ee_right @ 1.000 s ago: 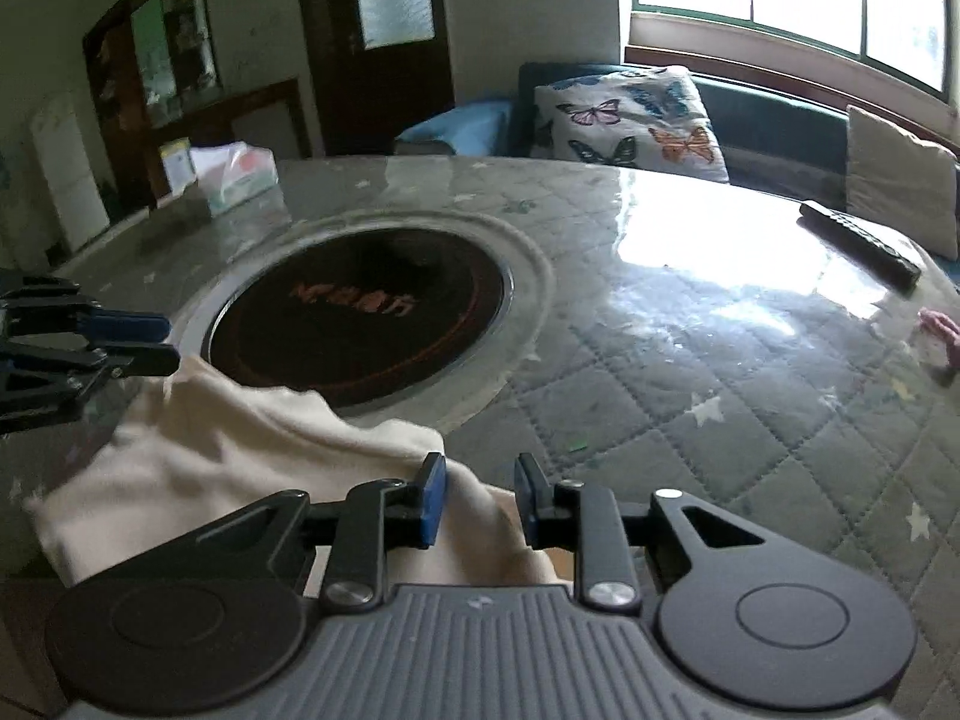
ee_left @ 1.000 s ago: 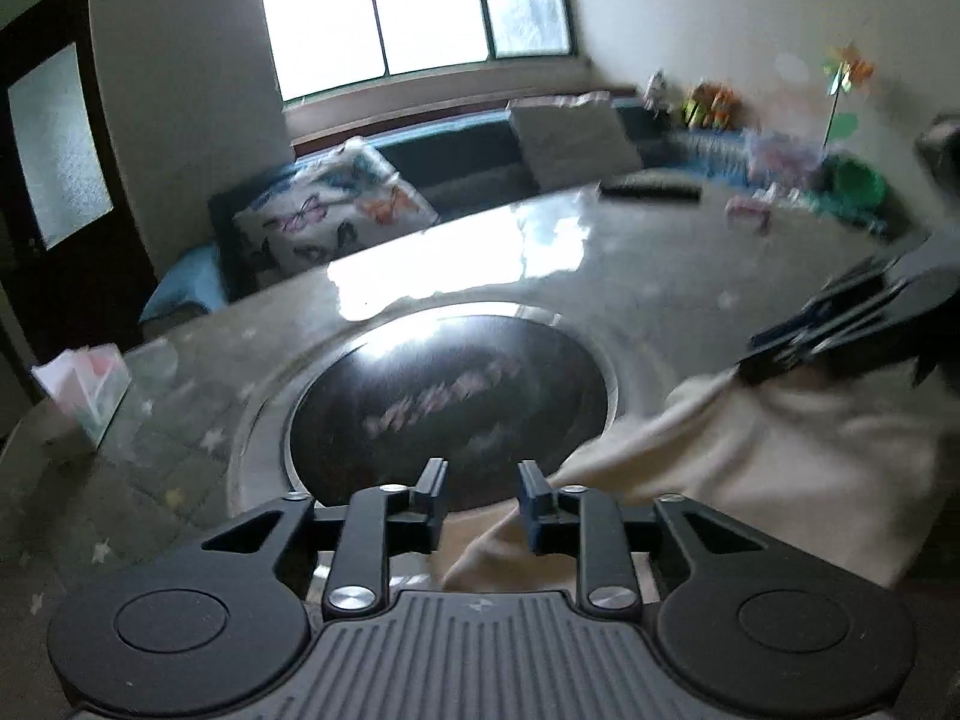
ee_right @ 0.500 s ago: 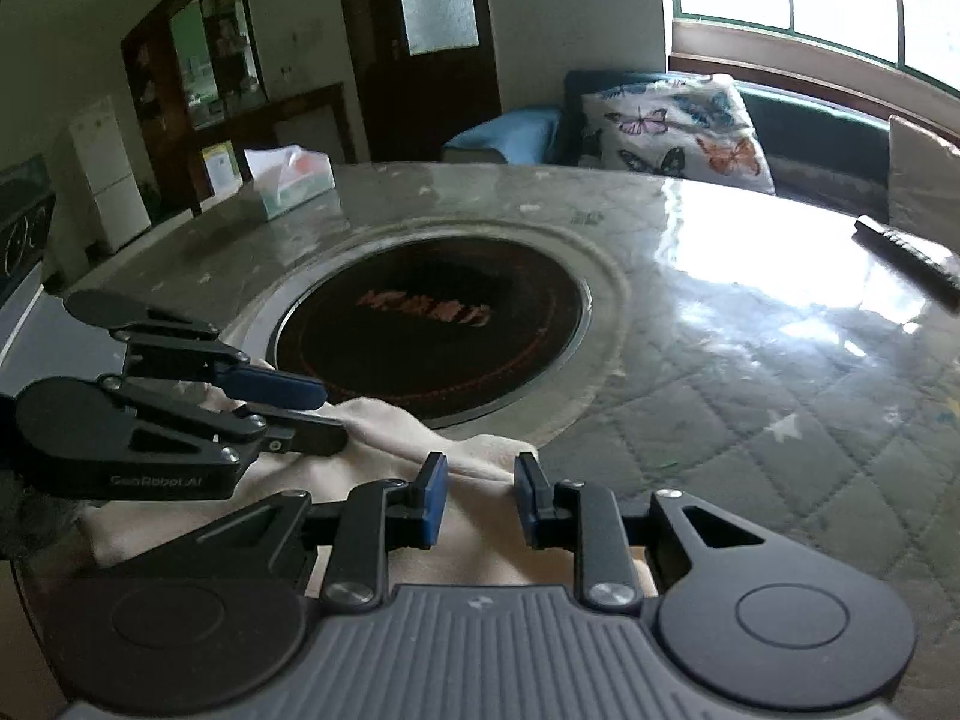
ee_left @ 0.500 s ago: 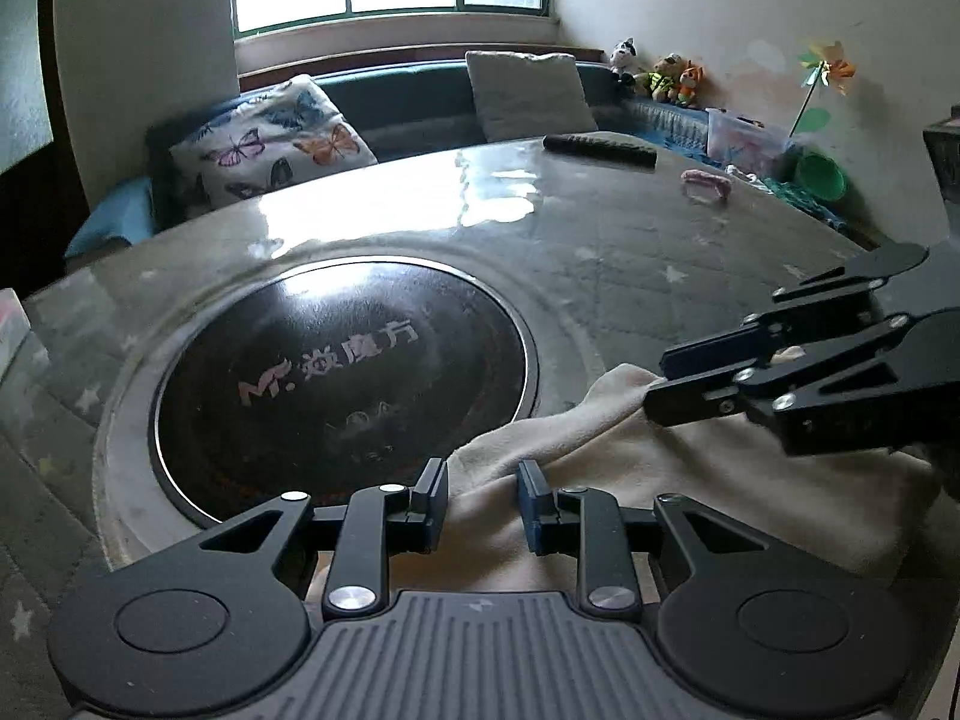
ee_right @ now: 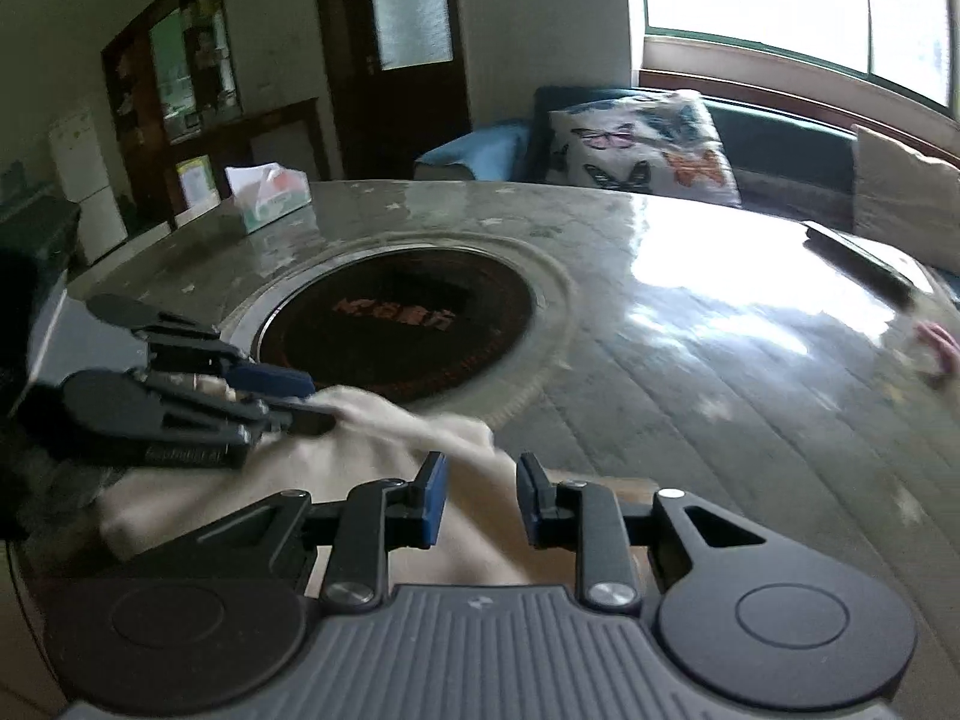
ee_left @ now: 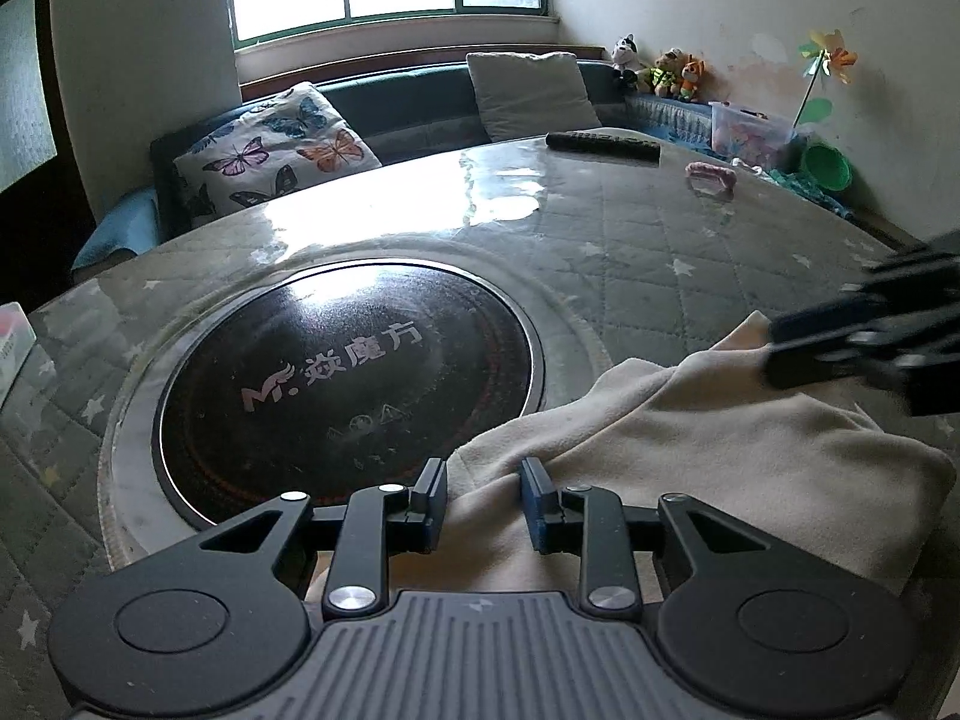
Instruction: Fold clothes
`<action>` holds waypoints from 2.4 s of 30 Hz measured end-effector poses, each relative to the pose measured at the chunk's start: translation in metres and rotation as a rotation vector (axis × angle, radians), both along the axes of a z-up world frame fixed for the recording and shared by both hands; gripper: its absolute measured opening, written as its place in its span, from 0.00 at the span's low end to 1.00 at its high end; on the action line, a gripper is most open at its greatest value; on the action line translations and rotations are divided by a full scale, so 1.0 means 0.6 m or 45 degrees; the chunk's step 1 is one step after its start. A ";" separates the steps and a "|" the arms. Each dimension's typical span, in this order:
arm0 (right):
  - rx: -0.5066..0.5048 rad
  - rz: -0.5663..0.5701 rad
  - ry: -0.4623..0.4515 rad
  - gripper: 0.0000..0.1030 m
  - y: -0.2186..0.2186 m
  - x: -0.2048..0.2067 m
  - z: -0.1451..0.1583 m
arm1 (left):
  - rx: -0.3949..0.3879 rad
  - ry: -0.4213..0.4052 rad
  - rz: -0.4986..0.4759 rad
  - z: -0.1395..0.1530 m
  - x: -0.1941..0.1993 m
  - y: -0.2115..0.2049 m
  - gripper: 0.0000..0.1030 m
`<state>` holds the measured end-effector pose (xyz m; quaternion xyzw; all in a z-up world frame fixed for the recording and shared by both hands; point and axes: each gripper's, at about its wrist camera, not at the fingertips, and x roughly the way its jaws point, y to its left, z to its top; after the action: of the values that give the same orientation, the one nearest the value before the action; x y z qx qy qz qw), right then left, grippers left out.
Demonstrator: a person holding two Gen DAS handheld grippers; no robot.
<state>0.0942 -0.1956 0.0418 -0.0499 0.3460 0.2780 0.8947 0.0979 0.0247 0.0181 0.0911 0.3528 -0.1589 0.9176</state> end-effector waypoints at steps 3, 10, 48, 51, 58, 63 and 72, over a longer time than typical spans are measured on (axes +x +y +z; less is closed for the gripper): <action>-0.007 -0.072 0.006 0.24 -0.036 -0.022 0.000 | 0.011 -0.004 -0.001 0.000 -0.001 -0.002 0.30; 0.048 -0.166 0.052 0.24 -0.075 -0.014 -0.015 | 0.032 -0.008 0.010 0.001 -0.001 -0.006 0.31; 0.047 0.026 -0.005 0.20 -0.035 -0.108 -0.037 | 0.117 -0.165 0.073 0.012 -0.167 0.003 0.72; 0.051 0.025 -0.010 0.20 -0.038 -0.111 -0.044 | 0.114 -0.155 0.127 0.002 -0.176 0.018 0.73; 0.047 0.020 -0.008 0.21 -0.037 -0.112 -0.045 | 0.053 -0.138 0.261 -0.004 -0.192 0.068 0.79; 0.012 0.027 -0.025 0.23 -0.029 -0.116 -0.039 | 0.033 -0.134 0.301 -0.005 -0.198 0.088 0.85; 0.044 0.081 -0.082 0.35 -0.001 -0.121 -0.018 | 0.021 -0.163 0.322 0.012 -0.188 0.085 0.88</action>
<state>0.0218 -0.1963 0.0308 -0.0543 0.3104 0.3105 0.8968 -0.0151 0.0756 0.0252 0.0634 0.3036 -0.0331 0.9501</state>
